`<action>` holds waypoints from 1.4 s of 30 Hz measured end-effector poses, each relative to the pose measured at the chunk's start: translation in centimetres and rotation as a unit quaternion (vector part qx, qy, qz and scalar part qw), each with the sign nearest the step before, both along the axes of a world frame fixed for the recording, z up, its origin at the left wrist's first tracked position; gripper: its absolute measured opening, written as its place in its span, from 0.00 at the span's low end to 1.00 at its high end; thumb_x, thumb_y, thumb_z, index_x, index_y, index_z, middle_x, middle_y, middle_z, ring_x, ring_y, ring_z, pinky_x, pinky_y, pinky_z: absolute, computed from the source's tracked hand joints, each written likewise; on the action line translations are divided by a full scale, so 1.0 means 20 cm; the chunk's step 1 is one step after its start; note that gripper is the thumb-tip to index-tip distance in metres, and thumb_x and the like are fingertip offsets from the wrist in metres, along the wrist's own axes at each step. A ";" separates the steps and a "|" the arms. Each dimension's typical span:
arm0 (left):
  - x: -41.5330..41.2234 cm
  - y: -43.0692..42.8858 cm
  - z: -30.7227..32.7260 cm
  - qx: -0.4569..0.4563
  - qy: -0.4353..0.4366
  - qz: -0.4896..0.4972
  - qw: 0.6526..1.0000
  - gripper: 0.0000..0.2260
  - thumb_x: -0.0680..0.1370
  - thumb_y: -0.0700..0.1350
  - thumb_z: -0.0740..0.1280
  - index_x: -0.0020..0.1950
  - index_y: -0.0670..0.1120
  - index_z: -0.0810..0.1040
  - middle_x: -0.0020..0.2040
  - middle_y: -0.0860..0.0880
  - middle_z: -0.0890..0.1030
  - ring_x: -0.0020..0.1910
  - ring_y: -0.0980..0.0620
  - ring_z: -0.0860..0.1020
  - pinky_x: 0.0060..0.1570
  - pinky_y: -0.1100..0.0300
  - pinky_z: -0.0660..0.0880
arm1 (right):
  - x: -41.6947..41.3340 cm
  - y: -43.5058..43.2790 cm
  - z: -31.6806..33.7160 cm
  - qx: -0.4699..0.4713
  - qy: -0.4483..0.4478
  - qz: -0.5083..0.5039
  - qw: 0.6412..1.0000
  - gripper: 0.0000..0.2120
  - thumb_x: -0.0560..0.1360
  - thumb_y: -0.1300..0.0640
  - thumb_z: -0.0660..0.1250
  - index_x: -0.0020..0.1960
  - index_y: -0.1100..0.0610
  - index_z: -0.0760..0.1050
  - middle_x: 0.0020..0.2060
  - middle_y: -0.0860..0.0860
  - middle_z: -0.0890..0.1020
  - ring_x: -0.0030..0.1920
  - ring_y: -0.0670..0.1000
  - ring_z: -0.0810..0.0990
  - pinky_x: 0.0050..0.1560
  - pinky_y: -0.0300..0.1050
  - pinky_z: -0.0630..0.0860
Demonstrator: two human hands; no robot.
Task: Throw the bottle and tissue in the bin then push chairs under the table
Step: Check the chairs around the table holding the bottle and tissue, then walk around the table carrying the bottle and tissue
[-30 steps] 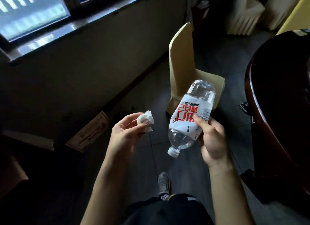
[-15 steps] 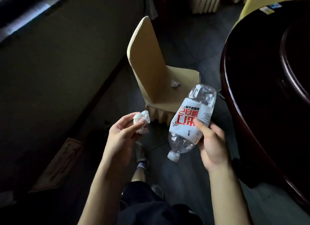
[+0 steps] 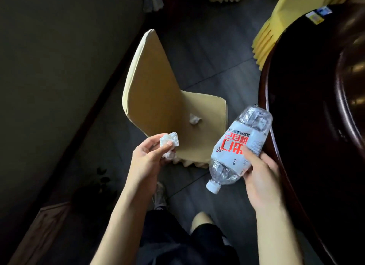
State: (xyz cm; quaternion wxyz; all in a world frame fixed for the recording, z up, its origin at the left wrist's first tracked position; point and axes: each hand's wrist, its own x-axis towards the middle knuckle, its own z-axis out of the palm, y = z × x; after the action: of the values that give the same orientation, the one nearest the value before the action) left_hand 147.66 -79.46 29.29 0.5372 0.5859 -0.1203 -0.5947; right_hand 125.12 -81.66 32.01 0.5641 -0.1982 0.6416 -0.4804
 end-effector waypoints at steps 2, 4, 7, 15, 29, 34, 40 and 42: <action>0.02 -0.13 -0.07 0.022 -0.005 -0.006 1.000 0.11 0.75 0.37 0.72 0.58 0.40 0.82 0.48 0.44 0.86 0.45 0.49 0.81 0.50 0.53 0.77 | 0.02 -0.14 -0.08 0.015 0.006 0.016 1.000 0.07 0.80 0.65 0.67 0.53 0.59 0.82 0.45 0.49 0.89 0.47 0.48 0.88 0.50 0.48 0.80; 0.02 -0.27 -0.18 0.051 -0.013 -0.014 0.998 0.11 0.76 0.37 0.73 0.58 0.41 0.83 0.47 0.45 0.86 0.45 0.49 0.81 0.51 0.52 0.77 | 0.04 -0.30 -0.22 0.040 0.017 0.043 0.998 0.07 0.79 0.65 0.67 0.54 0.60 0.82 0.47 0.51 0.89 0.49 0.51 0.88 0.49 0.48 0.81; 0.02 -0.48 -0.38 0.085 -0.020 -0.017 0.996 0.10 0.76 0.38 0.72 0.57 0.43 0.83 0.47 0.47 0.86 0.45 0.50 0.80 0.49 0.56 0.79 | 0.06 -0.56 -0.52 0.086 0.025 0.078 0.993 0.07 0.77 0.66 0.69 0.54 0.61 0.83 0.47 0.54 0.89 0.47 0.52 0.87 0.43 0.43 0.81; -0.06 -1.02 -1.20 0.189 -0.027 -0.030 0.981 0.12 0.77 0.45 0.72 0.60 0.47 0.82 0.52 0.47 0.86 0.47 0.52 0.84 0.38 0.64 0.79 | 0.16 -1.18 -1.57 0.223 0.024 0.155 0.962 0.08 0.76 0.67 0.71 0.54 0.60 0.81 0.53 0.61 0.86 0.48 0.58 0.87 0.52 0.53 0.84; -0.12 -1.26 -1.87 0.263 -0.025 -0.008 0.964 0.11 0.78 0.41 0.71 0.61 0.44 0.82 0.42 0.49 0.85 0.35 0.57 0.83 0.39 0.62 0.78 | 0.29 -1.55 -2.25 0.257 0.101 0.135 0.952 0.08 0.75 0.69 0.70 0.46 0.57 0.82 0.42 0.56 0.86 0.35 0.52 0.85 0.34 0.44 0.82; -0.12 -1.30 -1.77 0.253 -0.031 -0.011 0.967 0.13 0.78 0.43 0.71 0.63 0.46 0.81 0.53 0.45 0.85 0.46 0.52 0.84 0.43 0.61 0.80 | 0.24 -1.60 -2.14 0.237 0.079 0.128 0.960 0.09 0.75 0.71 0.68 0.53 0.66 0.82 0.44 0.59 0.85 0.34 0.51 0.83 0.30 0.40 0.82; -0.10 -1.39 -1.22 0.201 -0.050 0.028 0.978 0.06 0.78 0.38 0.71 0.51 0.48 0.81 0.47 0.48 0.84 0.43 0.50 0.83 0.36 0.66 0.80 | 0.18 -1.68 -1.53 0.183 -0.034 0.152 0.971 0.07 0.75 0.70 0.69 0.52 0.65 0.82 0.47 0.60 0.86 0.36 0.50 0.86 0.41 0.44 0.84; -0.11 -1.40 -1.09 0.179 -0.055 0.035 0.982 0.04 0.79 0.37 0.70 0.51 0.46 0.81 0.46 0.47 0.84 0.41 0.50 0.83 0.38 0.65 0.80 | 0.14 -1.67 -1.34 0.159 -0.083 0.185 0.966 0.08 0.76 0.69 0.69 0.54 0.65 0.82 0.52 0.61 0.86 0.47 0.55 0.87 0.56 0.52 0.82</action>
State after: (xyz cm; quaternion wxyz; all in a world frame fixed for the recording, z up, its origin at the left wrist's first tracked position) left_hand 145.47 -107.38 7.42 0.4366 0.7086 -0.0207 -0.5539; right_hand 128.02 -115.13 5.20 0.7187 -0.1803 0.6131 -0.2741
